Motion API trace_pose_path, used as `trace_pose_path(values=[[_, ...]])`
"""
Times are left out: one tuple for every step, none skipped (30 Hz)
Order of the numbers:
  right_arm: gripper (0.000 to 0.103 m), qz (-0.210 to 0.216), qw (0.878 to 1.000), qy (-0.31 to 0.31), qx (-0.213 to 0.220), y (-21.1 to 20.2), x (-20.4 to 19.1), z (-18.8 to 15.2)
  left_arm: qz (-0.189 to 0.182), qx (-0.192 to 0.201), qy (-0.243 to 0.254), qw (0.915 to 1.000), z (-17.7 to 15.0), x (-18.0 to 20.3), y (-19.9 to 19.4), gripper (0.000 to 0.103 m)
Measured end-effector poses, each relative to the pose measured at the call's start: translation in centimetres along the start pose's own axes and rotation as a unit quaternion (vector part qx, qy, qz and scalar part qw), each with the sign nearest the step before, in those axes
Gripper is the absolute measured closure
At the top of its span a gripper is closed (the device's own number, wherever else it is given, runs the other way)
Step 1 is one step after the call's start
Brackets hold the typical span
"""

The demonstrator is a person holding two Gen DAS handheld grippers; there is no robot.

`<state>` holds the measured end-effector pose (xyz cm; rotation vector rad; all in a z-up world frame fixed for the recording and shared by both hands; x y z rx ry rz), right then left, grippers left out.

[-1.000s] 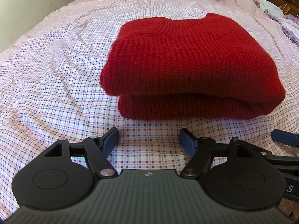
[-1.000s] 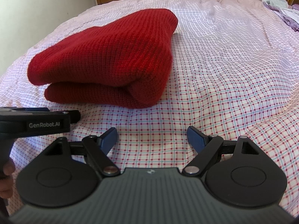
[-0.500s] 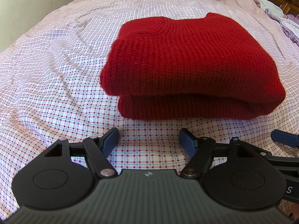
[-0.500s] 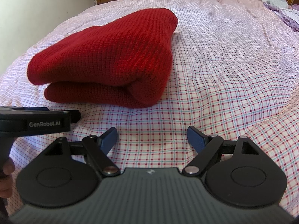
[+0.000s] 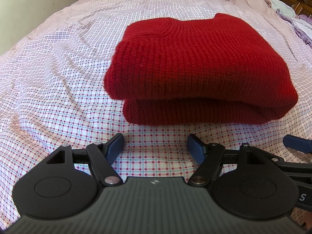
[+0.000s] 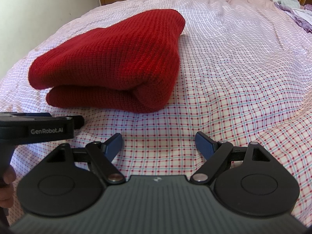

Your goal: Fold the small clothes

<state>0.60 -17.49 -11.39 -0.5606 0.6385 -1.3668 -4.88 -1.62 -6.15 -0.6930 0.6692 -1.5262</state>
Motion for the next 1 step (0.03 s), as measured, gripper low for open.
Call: trace_pose_path(values=[[0.019,0.001,1.0,0.002,0.0,0.02,0.06,-0.03,-0.001,-0.001,-0.001,1.0,0.01,-0.06,0.04,0.026]])
Point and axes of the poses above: each gripper's, at about its wrist camera, not at the fingertips, and y roughly the way its jaws point, x to its right, z to its top, the point moved 4 cm from there along y, roughly the way its jaws point, and after that the axes turned 5 degrees about -y, right-handed, at the moved point
